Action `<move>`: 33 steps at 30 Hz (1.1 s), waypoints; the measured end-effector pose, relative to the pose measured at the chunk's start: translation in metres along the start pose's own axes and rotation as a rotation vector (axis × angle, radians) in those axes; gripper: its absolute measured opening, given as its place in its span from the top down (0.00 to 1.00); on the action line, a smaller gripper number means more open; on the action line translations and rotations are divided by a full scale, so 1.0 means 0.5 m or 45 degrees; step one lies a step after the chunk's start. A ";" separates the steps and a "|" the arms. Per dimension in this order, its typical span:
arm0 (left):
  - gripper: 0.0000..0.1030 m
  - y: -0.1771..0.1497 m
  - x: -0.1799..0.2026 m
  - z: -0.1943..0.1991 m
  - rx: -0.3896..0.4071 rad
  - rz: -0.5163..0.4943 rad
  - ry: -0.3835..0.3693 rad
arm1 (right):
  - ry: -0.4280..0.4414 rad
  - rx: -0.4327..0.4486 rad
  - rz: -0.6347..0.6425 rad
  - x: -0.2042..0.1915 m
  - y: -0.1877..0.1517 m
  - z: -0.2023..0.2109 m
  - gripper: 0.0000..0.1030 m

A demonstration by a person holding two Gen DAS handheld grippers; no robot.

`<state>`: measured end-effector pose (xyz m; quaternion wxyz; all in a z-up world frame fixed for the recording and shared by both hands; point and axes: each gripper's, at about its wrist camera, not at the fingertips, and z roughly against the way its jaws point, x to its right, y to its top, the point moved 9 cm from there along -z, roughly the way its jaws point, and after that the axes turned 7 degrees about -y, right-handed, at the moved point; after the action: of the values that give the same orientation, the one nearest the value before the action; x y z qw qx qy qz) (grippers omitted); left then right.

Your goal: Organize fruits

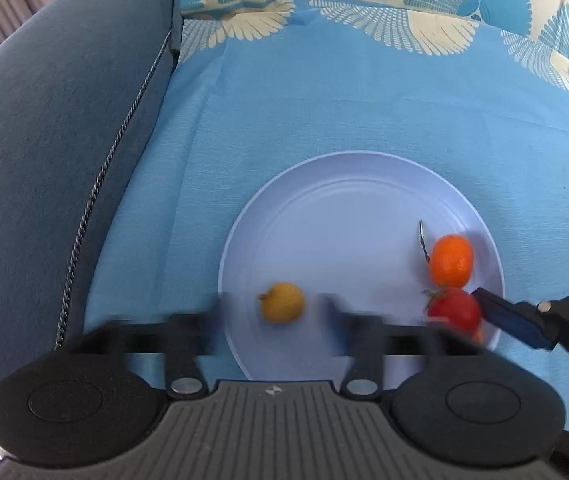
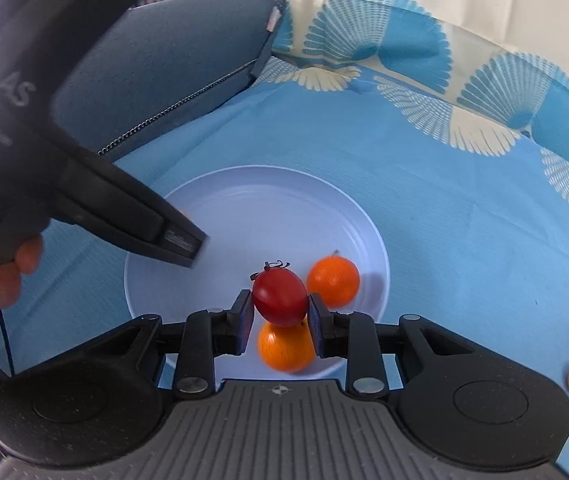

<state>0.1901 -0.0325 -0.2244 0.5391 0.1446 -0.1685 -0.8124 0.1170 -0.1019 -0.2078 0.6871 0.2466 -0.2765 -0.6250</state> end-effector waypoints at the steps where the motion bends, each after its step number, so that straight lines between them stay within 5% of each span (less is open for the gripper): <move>1: 0.00 0.005 -0.003 0.009 0.028 -0.002 0.021 | 0.001 0.008 0.011 -0.002 0.005 -0.001 0.62; 4: 0.00 0.008 -0.005 0.047 0.097 -0.042 0.043 | -0.021 0.052 0.020 0.003 0.016 0.014 0.32; 10: 0.00 -0.050 -0.026 0.141 0.112 -0.014 0.093 | -0.077 0.036 -0.058 0.023 0.003 0.081 0.11; 19: 0.00 -0.156 -0.029 0.286 0.163 0.041 0.084 | -0.054 -0.047 -0.253 0.024 -0.067 0.229 0.04; 33: 0.00 -0.232 -0.006 0.427 0.335 0.069 0.083 | -0.128 0.186 -0.303 0.022 -0.109 0.429 0.01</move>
<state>0.0062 0.0374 -0.0815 0.5426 0.2358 -0.2599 -0.7632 -0.0690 -0.1165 -0.0887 0.5737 0.2951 -0.3242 -0.6919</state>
